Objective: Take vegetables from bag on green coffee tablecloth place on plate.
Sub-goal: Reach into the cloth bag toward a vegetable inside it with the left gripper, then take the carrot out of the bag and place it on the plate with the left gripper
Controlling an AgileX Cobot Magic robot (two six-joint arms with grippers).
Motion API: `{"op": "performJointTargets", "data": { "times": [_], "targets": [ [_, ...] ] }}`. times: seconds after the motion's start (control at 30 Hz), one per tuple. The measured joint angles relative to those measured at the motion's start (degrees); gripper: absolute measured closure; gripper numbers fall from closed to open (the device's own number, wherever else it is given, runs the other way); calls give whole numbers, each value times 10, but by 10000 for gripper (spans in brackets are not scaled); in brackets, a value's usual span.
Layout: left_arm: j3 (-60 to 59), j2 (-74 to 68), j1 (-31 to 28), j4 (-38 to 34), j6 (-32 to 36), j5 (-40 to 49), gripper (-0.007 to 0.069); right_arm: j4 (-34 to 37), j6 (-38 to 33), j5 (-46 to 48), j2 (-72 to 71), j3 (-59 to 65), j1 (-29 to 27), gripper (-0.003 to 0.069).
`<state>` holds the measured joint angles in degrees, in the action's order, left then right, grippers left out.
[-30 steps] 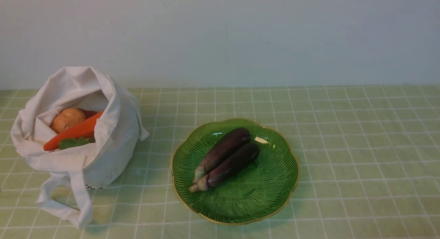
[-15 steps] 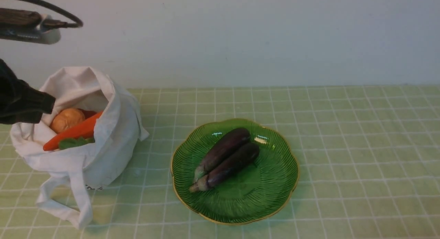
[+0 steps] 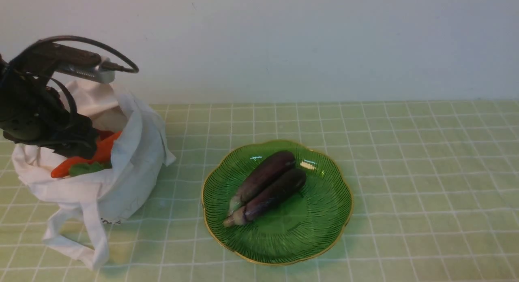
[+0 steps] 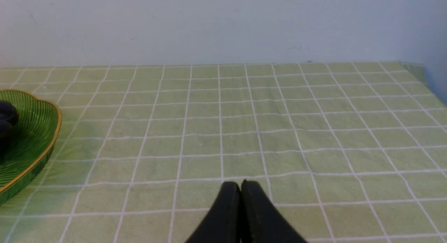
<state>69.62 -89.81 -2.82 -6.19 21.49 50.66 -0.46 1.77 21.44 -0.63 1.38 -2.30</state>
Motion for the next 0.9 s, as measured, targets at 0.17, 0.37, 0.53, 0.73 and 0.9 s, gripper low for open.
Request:
{"op": "performJointTargets", "data": {
  "times": [0.17, 0.37, 0.53, 0.73, 0.9],
  "targets": [
    [0, -36, 0, 4, 0, -13, 169, 0, 0, 0, 0, 0, 0, 675],
    [0, -65, 1, 4, 0, -9, 334, 0, 0, 0, 0, 0, 0, 675],
    [8, -53, 1, 5, -4, 25, 405, 0, 0, 0, 0, 0, 0, 675],
    [63, 17, 1, 10, -9, 102, 405, 0, 0, 0, 0, 0, 0, 675],
    [89, 100, 5, -4, -46, 187, 405, 0, 0, 0, 0, 0, 0, 675]
  ]
}}
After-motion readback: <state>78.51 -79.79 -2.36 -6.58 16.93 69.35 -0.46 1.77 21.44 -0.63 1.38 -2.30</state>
